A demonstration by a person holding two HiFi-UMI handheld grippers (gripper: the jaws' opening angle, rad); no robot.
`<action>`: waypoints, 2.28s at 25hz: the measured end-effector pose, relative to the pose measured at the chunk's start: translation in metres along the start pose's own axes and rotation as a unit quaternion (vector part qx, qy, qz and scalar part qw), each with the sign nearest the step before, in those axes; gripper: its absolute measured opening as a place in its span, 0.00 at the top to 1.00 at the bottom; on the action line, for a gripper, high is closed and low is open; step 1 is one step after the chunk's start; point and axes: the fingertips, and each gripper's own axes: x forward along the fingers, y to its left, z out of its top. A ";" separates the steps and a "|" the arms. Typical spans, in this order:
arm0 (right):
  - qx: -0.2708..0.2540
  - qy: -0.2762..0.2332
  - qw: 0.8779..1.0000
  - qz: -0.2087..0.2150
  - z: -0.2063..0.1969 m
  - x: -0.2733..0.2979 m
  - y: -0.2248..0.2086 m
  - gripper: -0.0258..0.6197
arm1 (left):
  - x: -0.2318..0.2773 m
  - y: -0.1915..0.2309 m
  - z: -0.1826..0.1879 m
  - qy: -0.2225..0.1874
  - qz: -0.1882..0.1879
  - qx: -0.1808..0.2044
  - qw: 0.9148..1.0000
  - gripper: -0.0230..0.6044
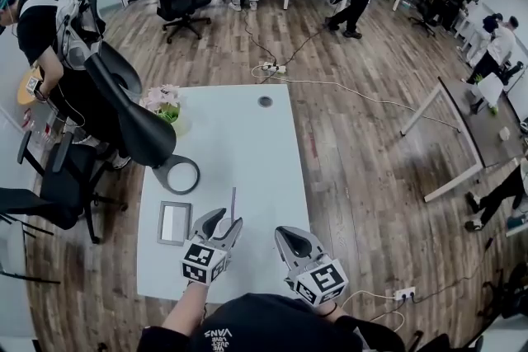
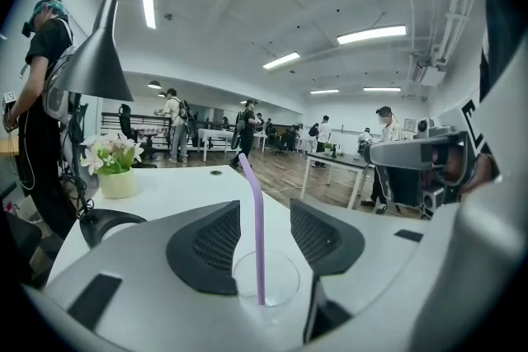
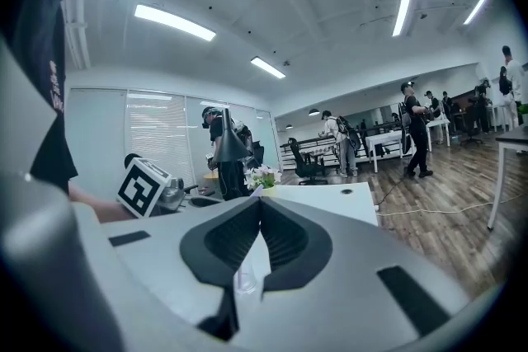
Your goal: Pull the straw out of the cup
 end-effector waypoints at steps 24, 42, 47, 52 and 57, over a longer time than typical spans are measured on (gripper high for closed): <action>0.000 -0.002 1.000 -0.004 0.002 -0.003 -0.003 0.93 | 0.021 0.006 -0.016 0.051 0.011 0.010 0.999 0.85; 0.000 -0.003 1.000 0.002 0.005 -0.004 0.000 0.93 | 0.013 0.005 -0.005 0.025 0.016 0.017 0.999 0.91; -0.003 -0.006 1.000 0.005 0.007 -0.007 0.005 0.93 | 0.002 0.001 0.007 0.005 0.017 0.022 1.000 0.91; -0.006 -0.009 1.000 0.008 0.010 -0.010 0.011 0.93 | -0.010 -0.004 0.024 -0.021 0.017 0.029 0.999 0.91; -0.008 -0.010 1.000 0.010 0.011 -0.015 0.022 0.93 | -0.030 -0.007 0.048 -0.053 0.016 0.034 0.998 0.91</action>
